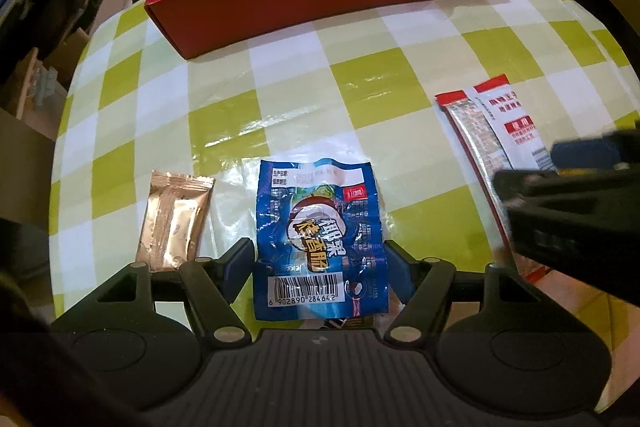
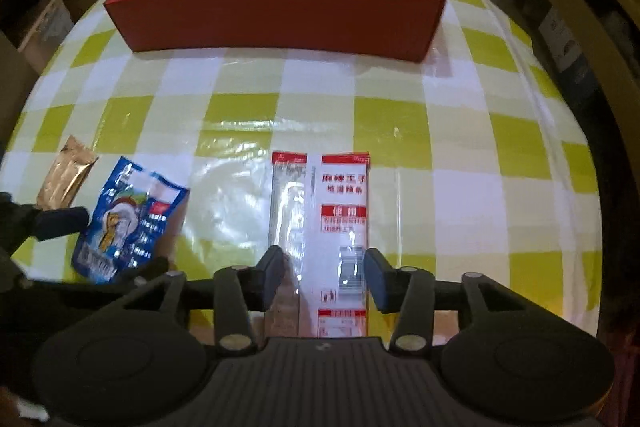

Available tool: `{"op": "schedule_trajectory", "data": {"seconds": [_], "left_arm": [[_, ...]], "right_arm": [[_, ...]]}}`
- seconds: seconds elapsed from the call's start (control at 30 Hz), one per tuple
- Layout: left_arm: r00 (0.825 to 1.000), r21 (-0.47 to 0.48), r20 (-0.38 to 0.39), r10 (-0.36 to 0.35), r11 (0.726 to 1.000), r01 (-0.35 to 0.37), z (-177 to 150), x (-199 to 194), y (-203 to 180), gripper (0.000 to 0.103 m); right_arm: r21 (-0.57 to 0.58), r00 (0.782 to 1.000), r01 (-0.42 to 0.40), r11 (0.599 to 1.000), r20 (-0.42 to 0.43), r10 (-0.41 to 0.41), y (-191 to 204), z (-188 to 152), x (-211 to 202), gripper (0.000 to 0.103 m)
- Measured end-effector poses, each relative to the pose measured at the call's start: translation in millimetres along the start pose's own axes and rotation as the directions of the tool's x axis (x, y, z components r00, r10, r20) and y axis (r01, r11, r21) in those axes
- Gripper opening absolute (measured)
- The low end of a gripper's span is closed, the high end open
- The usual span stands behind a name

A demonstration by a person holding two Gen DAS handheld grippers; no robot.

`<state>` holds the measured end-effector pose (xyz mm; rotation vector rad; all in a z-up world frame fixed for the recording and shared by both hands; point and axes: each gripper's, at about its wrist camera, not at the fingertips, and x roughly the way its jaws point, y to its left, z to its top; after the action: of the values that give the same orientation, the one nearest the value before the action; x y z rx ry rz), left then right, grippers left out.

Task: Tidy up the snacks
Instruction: 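Close the right tool on the strip pack while the left tool stays at the blue pack, then lift the blue pack with the left tool while the right tool lifts the strip pack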

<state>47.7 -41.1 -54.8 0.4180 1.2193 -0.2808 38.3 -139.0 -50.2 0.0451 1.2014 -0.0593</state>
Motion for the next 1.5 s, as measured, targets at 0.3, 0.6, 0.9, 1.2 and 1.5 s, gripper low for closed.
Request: {"op": "schedule_trajectory", "data": {"seconds": [0.3,0.6,0.9,1.2,1.5], "left_arm": [[0.999,0.028,0.017,0.034,0.999,-0.035,-2.1,-2.6,-0.6,0.075],[0.999,0.02,0.025,0.041,0.999,-0.041,-1.9,-3.9,2.9,0.075],[0.998,0.011,0.04,0.048,0.999,-0.048,-0.4,-5.0,4.1,0.075],[0.993,-0.021,0.091,0.082,0.997,-0.08,5.3,-12.3,10.4,0.075],[0.989,-0.023,0.108,0.102,0.995,-0.1,8.0,-12.6,8.8,0.075]], "right_arm": [[-0.019,0.999,-0.037,0.999,-0.006,0.037,-1.0,-3.4,2.2,0.054],[-0.07,0.999,-0.046,0.996,0.018,0.048,-1.0,-5.2,-8.2,0.033],[-0.074,0.998,0.002,0.997,0.061,0.002,-8.9,-2.6,-16.1,0.033],[-0.061,0.991,0.032,0.998,0.133,-0.024,-13.2,1.8,-30.5,0.033],[-0.085,0.985,0.054,0.995,0.166,-0.039,-11.8,2.3,-35.4,0.033]]}}
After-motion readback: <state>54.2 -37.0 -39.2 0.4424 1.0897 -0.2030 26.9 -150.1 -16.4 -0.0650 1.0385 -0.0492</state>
